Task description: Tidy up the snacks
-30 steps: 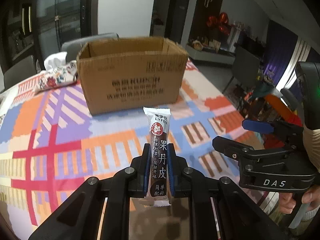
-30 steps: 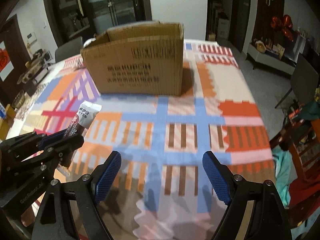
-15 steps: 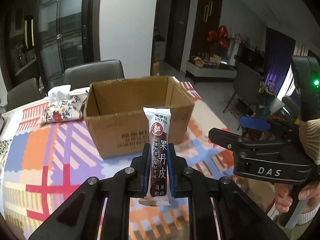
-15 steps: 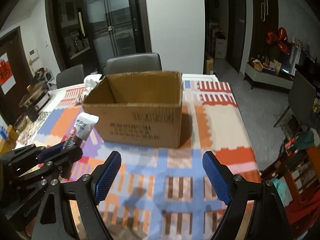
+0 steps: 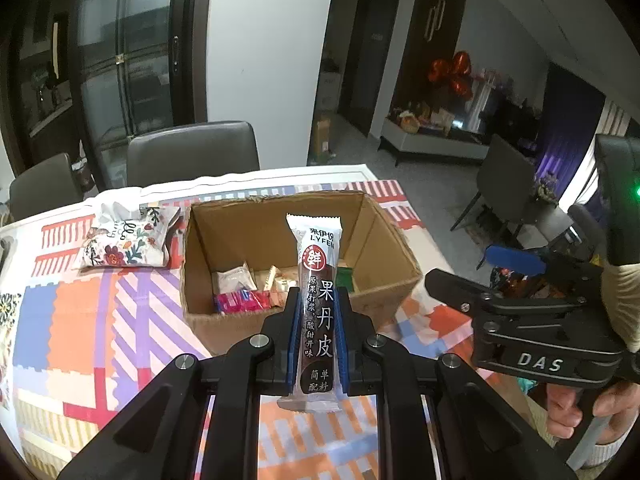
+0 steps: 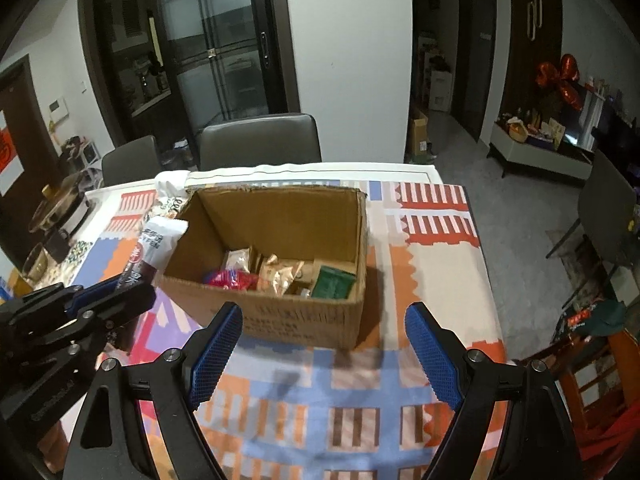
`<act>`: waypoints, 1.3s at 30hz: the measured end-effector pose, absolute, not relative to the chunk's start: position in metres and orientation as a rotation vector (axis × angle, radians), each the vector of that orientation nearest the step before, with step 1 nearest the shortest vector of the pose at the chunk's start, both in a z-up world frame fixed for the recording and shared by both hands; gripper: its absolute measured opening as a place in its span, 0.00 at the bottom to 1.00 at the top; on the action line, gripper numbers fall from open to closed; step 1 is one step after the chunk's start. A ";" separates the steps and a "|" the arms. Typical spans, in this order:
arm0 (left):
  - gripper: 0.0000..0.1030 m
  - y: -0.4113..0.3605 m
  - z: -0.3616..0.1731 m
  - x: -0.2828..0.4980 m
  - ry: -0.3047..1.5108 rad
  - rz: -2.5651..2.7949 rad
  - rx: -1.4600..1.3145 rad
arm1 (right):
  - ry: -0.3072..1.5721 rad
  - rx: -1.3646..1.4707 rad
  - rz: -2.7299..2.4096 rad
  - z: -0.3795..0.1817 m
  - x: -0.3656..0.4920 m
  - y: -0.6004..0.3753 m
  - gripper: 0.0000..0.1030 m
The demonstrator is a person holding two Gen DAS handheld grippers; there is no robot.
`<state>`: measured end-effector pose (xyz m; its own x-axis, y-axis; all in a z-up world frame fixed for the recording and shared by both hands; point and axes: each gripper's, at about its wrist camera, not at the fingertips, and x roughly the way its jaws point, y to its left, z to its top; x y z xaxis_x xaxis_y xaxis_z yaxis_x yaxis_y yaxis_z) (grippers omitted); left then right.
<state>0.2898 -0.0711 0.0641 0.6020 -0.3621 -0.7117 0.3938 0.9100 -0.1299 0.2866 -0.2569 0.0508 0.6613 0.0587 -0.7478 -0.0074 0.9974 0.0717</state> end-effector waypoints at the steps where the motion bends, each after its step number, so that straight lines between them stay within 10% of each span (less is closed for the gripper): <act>1: 0.16 -0.072 0.064 0.295 0.823 -0.435 0.041 | 0.854 0.064 0.034 0.052 0.291 -0.257 0.82; 17: 0.17 -0.095 0.041 0.364 0.947 -0.349 0.068 | 0.968 0.051 -0.033 0.037 0.339 -0.270 0.82; 39: 0.59 -0.052 0.060 0.259 0.721 -0.192 0.151 | 0.821 -0.011 -0.008 0.046 0.272 -0.252 0.82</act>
